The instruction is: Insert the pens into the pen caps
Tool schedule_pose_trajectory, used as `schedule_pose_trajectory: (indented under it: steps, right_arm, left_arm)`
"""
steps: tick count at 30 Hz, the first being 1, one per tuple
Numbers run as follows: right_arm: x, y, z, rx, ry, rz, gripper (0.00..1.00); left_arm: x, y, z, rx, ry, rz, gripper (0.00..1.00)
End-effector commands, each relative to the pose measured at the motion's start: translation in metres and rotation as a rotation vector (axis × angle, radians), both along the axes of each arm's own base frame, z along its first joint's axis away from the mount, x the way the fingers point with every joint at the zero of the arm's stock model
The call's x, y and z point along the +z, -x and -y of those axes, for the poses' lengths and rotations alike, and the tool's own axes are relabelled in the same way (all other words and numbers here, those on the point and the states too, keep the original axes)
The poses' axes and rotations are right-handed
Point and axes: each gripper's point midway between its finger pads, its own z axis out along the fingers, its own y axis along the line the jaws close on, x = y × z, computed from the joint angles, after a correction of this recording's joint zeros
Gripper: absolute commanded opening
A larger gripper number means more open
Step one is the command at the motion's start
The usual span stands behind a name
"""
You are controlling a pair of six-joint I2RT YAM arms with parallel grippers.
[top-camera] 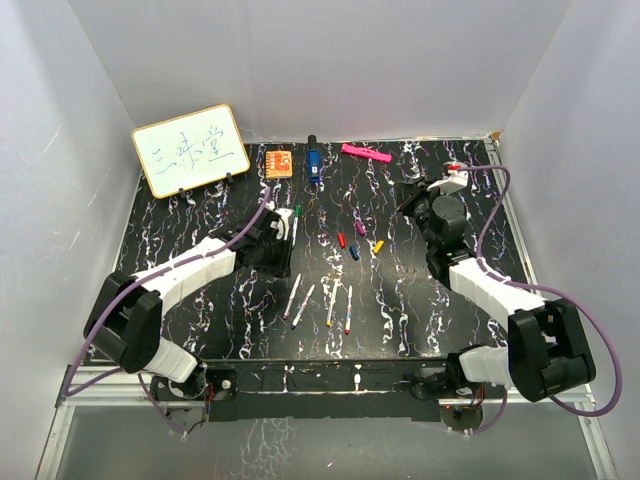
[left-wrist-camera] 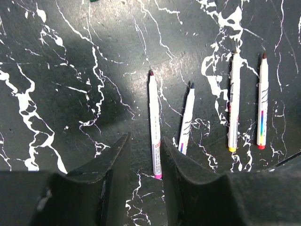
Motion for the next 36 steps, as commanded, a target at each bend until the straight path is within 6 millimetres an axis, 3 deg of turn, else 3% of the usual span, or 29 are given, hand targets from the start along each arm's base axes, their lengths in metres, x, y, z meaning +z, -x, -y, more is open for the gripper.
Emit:
schedule_pose_trajectory:
  steps: [1,16,36]
  right_arm:
    - [0.019,0.002,-0.011,0.097,-0.045,0.066,0.0]
    - [0.012,0.0,-0.011,0.114,-0.028,0.046,0.0]
    - [0.005,0.001,-0.02,0.17,-0.003,0.042,0.0]
  left_arm:
    - [0.006,0.015,-0.003,-0.004,-0.027,-0.016,0.3]
    - [-0.025,0.037,0.011,-0.06,-0.168,-0.105,0.28]
    - [-0.044,0.037,0.011,-0.085,-0.274,-0.17,0.31]
